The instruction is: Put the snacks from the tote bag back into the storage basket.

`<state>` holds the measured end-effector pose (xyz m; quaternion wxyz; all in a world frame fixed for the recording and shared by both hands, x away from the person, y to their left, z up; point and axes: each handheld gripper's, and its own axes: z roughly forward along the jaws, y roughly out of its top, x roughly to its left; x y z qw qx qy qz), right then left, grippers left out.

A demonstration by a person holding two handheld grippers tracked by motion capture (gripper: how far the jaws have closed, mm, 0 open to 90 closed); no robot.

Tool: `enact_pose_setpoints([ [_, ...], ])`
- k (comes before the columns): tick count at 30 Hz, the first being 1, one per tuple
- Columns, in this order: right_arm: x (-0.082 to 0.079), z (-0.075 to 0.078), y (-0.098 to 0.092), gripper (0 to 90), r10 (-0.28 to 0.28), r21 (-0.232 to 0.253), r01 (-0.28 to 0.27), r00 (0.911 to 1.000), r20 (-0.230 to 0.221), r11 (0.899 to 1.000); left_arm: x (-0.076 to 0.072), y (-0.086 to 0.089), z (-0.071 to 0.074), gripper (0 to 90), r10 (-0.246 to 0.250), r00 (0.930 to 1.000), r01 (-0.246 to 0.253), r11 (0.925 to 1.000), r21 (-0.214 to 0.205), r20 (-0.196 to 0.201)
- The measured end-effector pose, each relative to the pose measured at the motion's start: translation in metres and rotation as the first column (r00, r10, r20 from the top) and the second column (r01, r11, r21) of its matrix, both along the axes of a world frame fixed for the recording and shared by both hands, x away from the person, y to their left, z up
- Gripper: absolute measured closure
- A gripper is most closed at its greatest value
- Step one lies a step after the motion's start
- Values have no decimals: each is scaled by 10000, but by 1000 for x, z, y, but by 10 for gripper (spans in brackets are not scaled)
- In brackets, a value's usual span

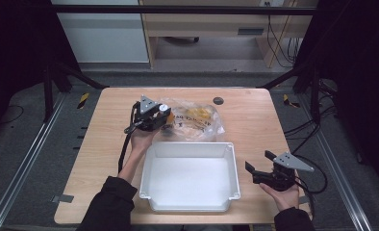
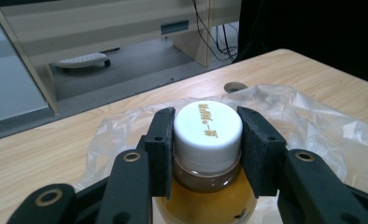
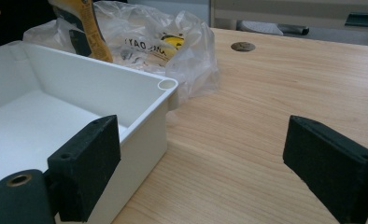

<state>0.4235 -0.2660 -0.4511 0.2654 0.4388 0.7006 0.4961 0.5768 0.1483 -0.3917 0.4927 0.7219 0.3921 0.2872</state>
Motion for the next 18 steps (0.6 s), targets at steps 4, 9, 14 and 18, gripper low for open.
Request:
enact_pose_setpoints([
  [4,0,0,0,113,-17,20,17,10000,-21,10000,-1,2,8,589,6,10000,-7,10000,61,50],
  [9,-1,1,0,114,-33,65,33,10000,-3,10000,-4,4,20,588,31,9996,-28,9999,-108,285],
  [14,-1,1,0,114,-29,67,30,10000,-9,10000,-8,4,31,589,-21,9990,29,9998,-190,455],
  [18,-1,1,-1,114,-46,76,46,10000,6,10000,-9,4,38,589,-3,9982,17,9997,-231,593],
])
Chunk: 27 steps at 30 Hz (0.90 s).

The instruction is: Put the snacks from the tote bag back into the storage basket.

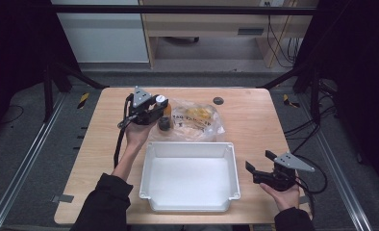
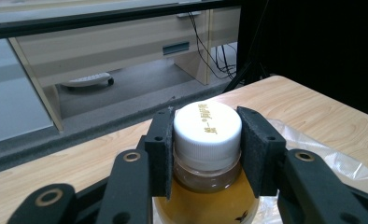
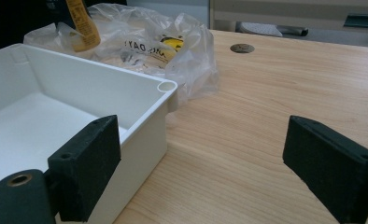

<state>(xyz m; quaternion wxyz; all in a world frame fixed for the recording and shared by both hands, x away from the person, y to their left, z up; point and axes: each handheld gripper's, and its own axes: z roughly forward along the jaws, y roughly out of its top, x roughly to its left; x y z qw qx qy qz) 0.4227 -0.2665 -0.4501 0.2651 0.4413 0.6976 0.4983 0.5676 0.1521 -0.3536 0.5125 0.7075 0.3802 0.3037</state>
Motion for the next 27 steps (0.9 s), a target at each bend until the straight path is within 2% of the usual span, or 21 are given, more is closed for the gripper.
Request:
enact_pose_setpoints([
  [14,0,0,0,115,14,-11,-14,10000,6,10000,-4,2,21,589,95,9993,-90,9999,-126,349],
  [27,0,0,0,115,18,-11,-18,10000,35,10000,-12,1,39,589,-52,9984,65,9997,-243,556],
])
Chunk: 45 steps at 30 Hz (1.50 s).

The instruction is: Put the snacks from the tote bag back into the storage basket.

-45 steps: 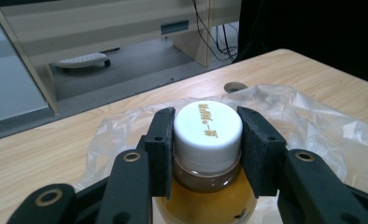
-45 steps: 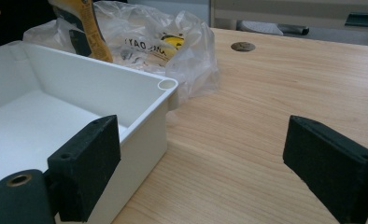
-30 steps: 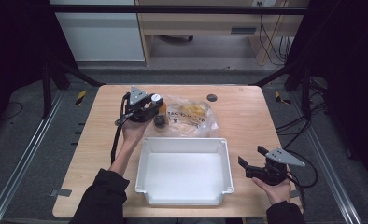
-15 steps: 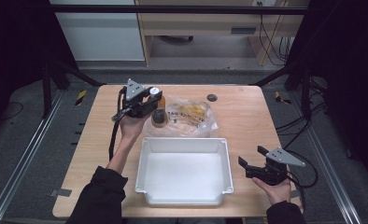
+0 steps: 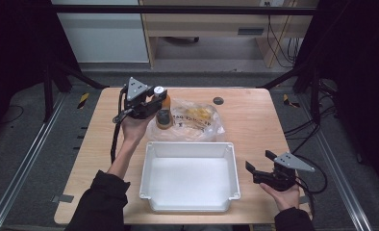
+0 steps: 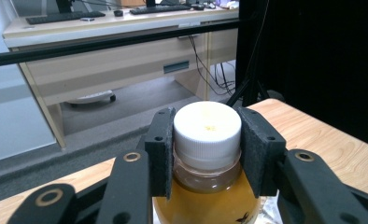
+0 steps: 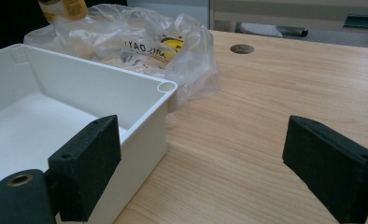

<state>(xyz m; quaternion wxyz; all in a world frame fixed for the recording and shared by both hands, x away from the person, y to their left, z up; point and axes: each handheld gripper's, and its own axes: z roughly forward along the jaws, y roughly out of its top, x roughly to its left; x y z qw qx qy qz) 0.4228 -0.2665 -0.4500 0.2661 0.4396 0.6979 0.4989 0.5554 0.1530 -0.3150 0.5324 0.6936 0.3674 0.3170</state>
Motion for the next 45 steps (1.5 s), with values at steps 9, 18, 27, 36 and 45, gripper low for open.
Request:
enact_pose_setpoints([
  [9,0,0,0,115,-20,-6,20,10000,-9,10000,-7,2,11,590,-14,9999,14,10000,27,130],
  [18,0,0,0,115,-27,-68,27,10000,37,10000,-16,4,22,589,-138,9994,139,9999,-17,332],
  [27,0,0,0,116,-33,-58,34,10000,51,10000,-27,4,26,590,-370,9985,372,9993,-48,404],
  [36,0,0,0,116,-36,-76,37,10000,53,10000,-39,6,22,589,-562,9972,558,9984,91,495],
  [45,-1,0,0,116,-41,-84,41,10000,50,10000,-52,10,18,590,-626,9966,627,9980,3,526],
])
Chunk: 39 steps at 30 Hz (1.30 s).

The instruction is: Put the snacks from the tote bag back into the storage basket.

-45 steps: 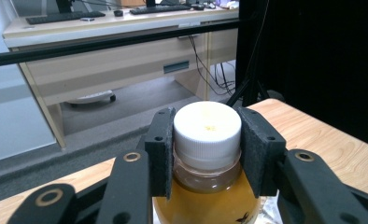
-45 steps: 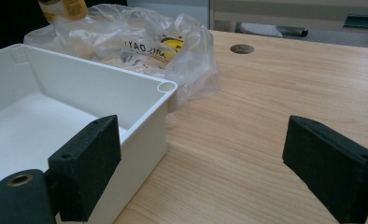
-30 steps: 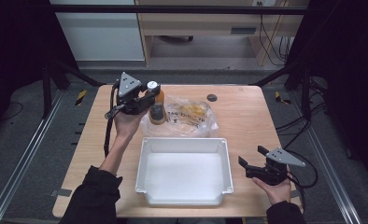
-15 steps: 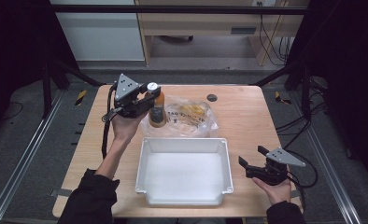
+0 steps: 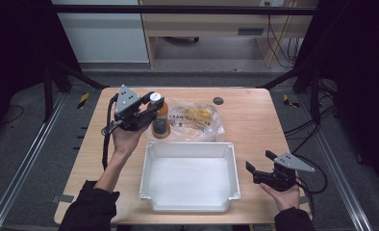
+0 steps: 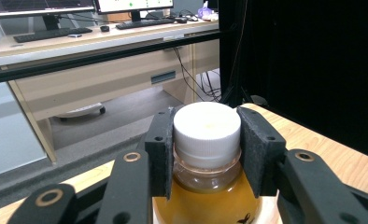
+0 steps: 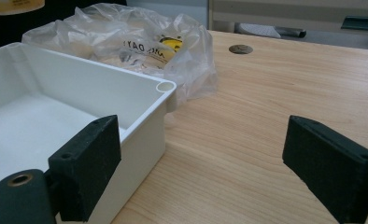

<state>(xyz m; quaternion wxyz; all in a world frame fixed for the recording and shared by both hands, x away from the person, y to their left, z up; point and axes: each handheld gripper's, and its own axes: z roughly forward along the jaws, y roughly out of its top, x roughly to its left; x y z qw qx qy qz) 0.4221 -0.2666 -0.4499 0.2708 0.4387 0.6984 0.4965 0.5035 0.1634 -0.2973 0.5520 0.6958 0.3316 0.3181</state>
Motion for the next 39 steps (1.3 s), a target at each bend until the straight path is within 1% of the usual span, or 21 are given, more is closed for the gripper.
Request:
enact_pose_setpoints([
  [6,0,0,0,116,-3,-20,3,10000,10,10000,-10,3,-2,590,-80,9999,80,10000,-22,131],
  [8,0,0,0,116,-1,-22,1,10000,13,10000,-14,4,-2,590,-134,9998,136,9998,-142,139],
  [9,0,0,0,116,-4,-17,4,10000,6,10000,-16,5,-2,590,-157,9997,158,9998,-89,170],
  [13,0,0,0,117,-15,-18,15,10000,-8,10000,-23,6,-4,590,-239,9995,242,9996,-124,187],
  [18,0,0,0,117,-17,-31,17,10000,12,10000,-32,7,-8,590,-381,9992,382,9992,-63,151],
  [19,0,0,0,117,-17,-29,17,10000,6,10000,-34,6,-10,590,-408,9992,408,9991,-139,0],
  [20,0,0,0,116,-24,-25,24,10000,-13,10000,-35,7,-10,590,-416,9990,417,9991,-78,146],
  [21,0,0,0,116,-28,-25,28,10000,-17,10000,-37,8,-12,589,-433,9989,434,9990,-70,176],
  [22,0,0,0,117,-30,-25,30,10000,-4,10000,-39,7,-13,590,-468,9989,468,9988,-158,20],
  [23,0,0,0,116,-32,-25,32,10000,-14,10000,-40,8,-14,590,-481,9987,483,9988,-119,145],
  [24,0,0,0,116,-32,-25,32,10000,-14,10000,-42,8,-15,590,-512,9986,513,9986,-126,143],
  [25,0,0,0,117,-35,-34,35,10000,-13,10000,-44,8,-16,589,-538,9985,538,9985,-109,40],
  [26,0,0,0,116,-35,-39,34,10000,-9,10000,-45,8,-17,590,-539,9984,540,9985,-39,170],
  [28,0,0,0,117,-39,-31,39,10000,-9,10000,-48,9,-19,589,-569,9982,569,9984,38,183],
  [29,0,0,0,117,-44,-33,44,10000,-8,10000,-49,9,-20,590,-604,9981,603,9982,49,155],
  [30,0,0,0,117,-41,-36,41,10000,-7,10000,-51,9,-22,590,-626,9980,626,9980,-13,-2],
  [31,0,0,0,117,-41,-36,41,10000,-7,10000,-53,9,-23,590,-641,9979,641,9979,-24,-12],
  [32,0,0,0,117,-46,-28,46,10000,-21,10000,-54,9,-24,590,-665,9977,665,9978,9,101],
  [33,0,0,0,117,-41,-31,40,10000,-9,10000,-56,9,-26,590,-694,9976,693,9976,-42,-55],
  [39,0,-1,0,117,-35,-51,35,10000,-43,10000,-63,11,-36,590,-807,9966,806,9967,-70,-169],
])
